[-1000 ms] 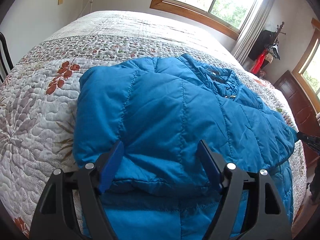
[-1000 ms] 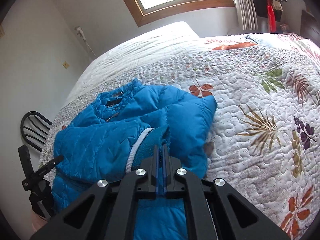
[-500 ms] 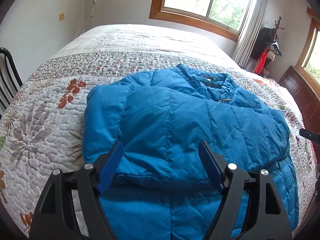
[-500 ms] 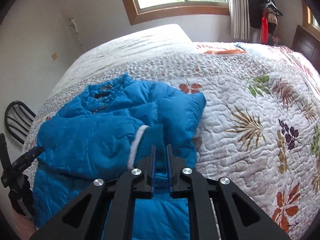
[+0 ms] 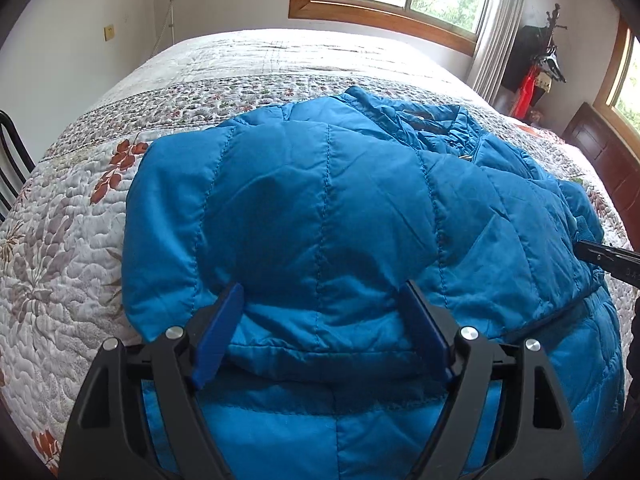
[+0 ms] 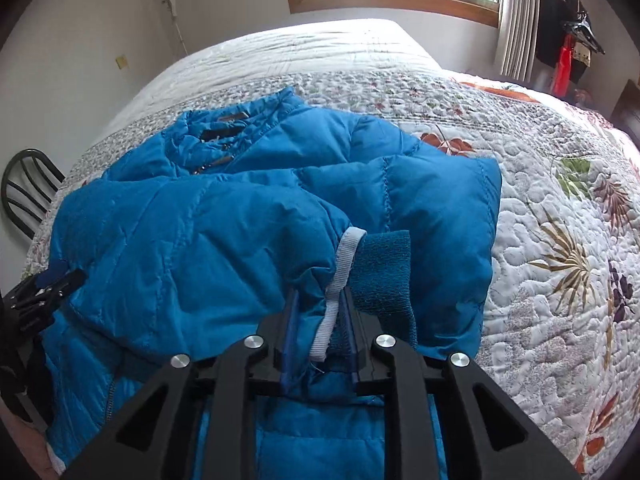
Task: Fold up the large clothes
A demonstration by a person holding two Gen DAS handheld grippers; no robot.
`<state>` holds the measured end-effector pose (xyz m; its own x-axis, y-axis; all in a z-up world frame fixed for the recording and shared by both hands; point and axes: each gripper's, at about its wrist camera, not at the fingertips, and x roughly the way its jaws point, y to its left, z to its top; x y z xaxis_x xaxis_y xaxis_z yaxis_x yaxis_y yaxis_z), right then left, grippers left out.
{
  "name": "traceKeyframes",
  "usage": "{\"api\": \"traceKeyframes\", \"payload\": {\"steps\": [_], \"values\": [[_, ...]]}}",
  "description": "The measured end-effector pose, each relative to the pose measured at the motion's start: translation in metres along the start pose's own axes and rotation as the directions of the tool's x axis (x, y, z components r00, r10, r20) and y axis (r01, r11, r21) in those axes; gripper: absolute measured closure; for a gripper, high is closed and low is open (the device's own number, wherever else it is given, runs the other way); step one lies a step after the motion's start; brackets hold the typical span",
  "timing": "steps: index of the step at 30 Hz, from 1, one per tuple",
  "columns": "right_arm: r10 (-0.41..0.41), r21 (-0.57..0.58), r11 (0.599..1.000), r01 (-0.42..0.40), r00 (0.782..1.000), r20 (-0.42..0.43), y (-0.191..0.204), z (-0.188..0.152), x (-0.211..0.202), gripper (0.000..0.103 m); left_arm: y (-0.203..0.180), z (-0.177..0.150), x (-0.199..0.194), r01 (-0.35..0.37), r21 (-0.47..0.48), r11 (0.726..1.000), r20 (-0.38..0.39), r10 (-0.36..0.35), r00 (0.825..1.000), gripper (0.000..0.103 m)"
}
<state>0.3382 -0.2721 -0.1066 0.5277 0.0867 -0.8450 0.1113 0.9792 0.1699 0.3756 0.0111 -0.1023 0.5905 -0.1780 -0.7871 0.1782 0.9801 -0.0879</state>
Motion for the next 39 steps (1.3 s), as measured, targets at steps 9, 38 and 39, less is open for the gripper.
{"api": "traceKeyframes", "payload": {"steps": [9, 38, 39], "values": [[-0.055, -0.052, 0.997, 0.057, 0.998, 0.039, 0.011, -0.008, 0.006, 0.082, -0.001, -0.005, 0.009, -0.016, 0.016, 1.000, 0.021, 0.015, 1.000, 0.023], [0.045, -0.016, 0.999, -0.043, 0.986, 0.160, -0.006, -0.017, -0.053, 0.073, 0.001, -0.004, -0.018, 0.017, 0.018, 1.000, 0.024, -0.017, 1.000, 0.022], [0.062, -0.005, 0.998, -0.062, 0.980, 0.191, -0.010, -0.023, -0.072, 0.058, 0.001, -0.005, -0.033, 0.010, 0.018, 1.000, 0.024, -0.010, 1.000, 0.019]]}}
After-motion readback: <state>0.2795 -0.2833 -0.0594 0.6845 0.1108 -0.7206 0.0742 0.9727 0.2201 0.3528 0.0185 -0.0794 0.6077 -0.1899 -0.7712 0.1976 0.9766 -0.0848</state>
